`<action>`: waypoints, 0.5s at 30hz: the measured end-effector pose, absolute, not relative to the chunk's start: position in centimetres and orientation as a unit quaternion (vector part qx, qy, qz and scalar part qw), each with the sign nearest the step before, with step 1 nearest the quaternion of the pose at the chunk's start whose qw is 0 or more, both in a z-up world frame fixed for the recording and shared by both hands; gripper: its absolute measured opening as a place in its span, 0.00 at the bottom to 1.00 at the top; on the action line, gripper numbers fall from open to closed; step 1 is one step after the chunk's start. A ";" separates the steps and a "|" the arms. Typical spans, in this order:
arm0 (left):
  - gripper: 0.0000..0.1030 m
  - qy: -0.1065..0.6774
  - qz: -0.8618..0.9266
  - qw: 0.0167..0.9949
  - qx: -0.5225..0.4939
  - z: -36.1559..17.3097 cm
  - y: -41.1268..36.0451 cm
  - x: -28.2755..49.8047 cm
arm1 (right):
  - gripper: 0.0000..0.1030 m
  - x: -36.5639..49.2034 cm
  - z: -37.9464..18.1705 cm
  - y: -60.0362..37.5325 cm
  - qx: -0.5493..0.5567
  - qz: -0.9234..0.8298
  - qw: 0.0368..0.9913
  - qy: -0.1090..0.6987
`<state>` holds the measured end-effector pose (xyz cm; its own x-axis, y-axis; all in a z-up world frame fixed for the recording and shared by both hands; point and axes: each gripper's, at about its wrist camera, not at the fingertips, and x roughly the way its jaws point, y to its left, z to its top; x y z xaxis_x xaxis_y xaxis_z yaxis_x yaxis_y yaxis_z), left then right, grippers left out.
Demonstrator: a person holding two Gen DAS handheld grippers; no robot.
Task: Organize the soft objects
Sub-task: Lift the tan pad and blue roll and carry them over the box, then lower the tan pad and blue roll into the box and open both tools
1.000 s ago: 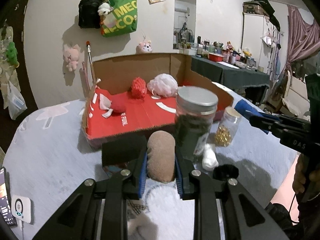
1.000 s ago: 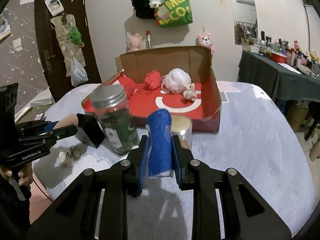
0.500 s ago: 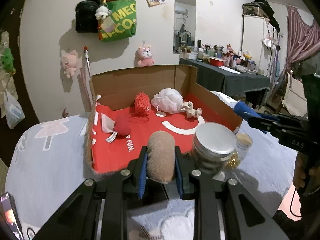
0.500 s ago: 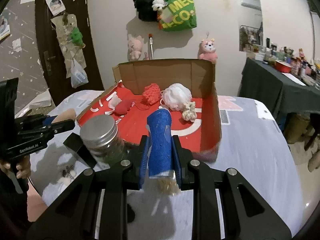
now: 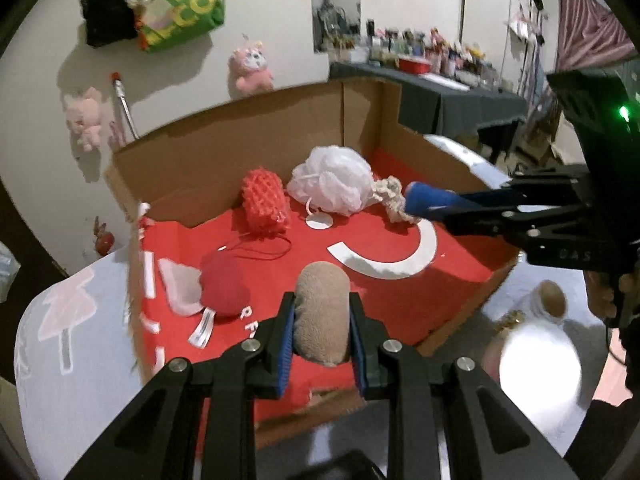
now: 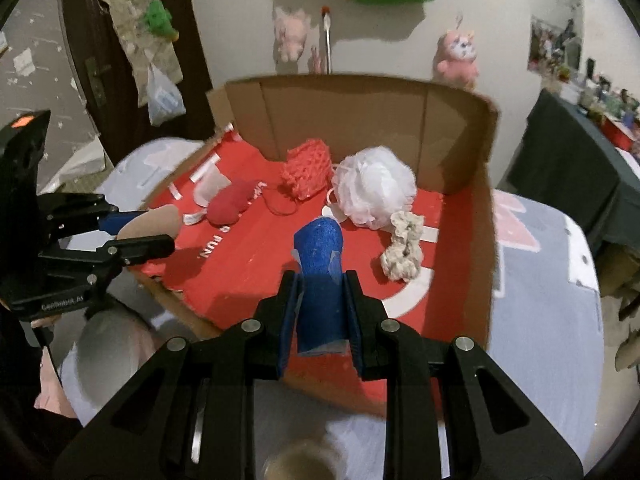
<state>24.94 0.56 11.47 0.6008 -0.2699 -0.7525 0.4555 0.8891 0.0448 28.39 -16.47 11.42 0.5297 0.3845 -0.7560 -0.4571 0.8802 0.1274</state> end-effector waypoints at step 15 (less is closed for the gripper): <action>0.25 0.496 -0.206 0.830 0.150 7.5 -1.7 33.2 | 0.21 37.0 7.2 -13.1 -0.087 0.240 0.805 0.535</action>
<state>33.22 -1.71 7.46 0.4236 -0.1943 -0.8848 0.4907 0.8702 0.0439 36.96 -13.11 7.15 0.3127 0.2935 -0.9034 -0.4799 0.8696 0.1164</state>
